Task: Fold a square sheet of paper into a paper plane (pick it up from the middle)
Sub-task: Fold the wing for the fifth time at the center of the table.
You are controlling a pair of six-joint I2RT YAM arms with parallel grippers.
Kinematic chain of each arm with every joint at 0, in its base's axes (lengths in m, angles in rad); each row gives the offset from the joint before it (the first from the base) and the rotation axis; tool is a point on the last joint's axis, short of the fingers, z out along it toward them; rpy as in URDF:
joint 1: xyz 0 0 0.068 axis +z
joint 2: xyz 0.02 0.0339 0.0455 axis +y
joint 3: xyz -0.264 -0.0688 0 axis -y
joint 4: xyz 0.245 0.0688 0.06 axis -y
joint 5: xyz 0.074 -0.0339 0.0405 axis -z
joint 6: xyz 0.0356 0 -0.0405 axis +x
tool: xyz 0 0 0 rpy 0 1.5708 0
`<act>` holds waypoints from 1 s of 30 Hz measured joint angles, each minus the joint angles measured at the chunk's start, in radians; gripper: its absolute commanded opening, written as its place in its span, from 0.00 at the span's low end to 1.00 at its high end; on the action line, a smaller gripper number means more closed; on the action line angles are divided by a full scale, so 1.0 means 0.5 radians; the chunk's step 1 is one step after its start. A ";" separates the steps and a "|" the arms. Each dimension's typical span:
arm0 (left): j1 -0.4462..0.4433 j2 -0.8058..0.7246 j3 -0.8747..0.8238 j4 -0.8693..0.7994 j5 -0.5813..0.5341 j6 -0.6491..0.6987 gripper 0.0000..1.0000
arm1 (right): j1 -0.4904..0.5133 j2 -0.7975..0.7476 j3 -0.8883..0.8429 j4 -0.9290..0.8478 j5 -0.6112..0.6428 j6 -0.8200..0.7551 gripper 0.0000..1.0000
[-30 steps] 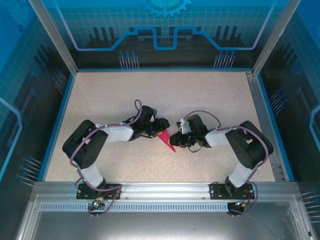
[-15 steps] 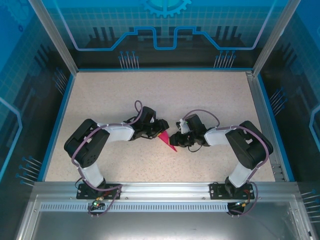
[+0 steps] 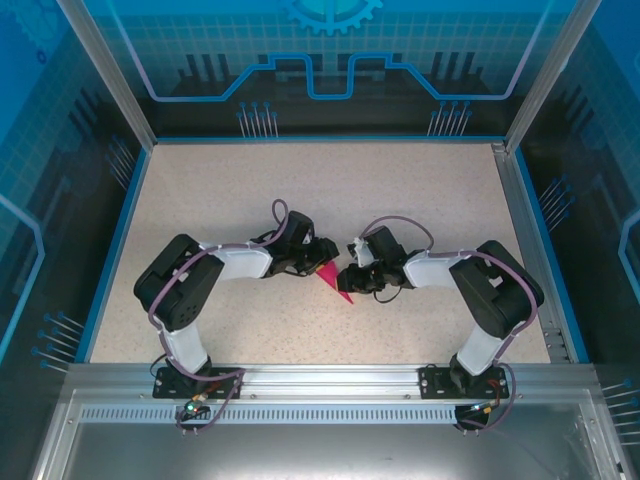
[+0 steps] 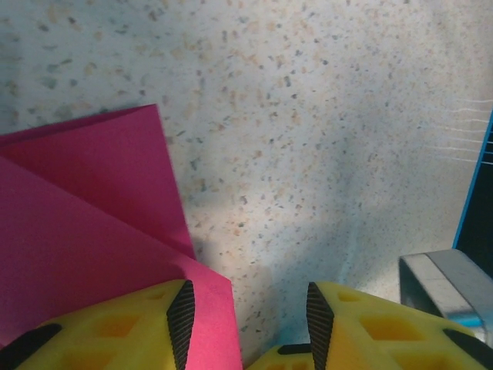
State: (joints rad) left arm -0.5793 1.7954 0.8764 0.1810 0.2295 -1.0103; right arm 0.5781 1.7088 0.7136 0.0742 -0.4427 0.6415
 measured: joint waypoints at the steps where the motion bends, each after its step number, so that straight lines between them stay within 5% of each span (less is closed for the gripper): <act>1: 0.000 0.006 0.000 -0.009 -0.005 0.000 0.46 | -0.001 0.005 0.000 0.001 0.004 0.002 0.17; 30: 0.000 -0.008 -0.021 0.169 0.130 0.151 0.59 | -0.022 0.067 -0.002 0.095 -0.027 0.271 0.07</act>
State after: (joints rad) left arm -0.5793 1.7912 0.8661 0.2657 0.2943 -0.9348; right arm 0.5671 1.7424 0.7124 0.1215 -0.4561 0.7769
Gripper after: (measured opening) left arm 0.594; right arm 0.072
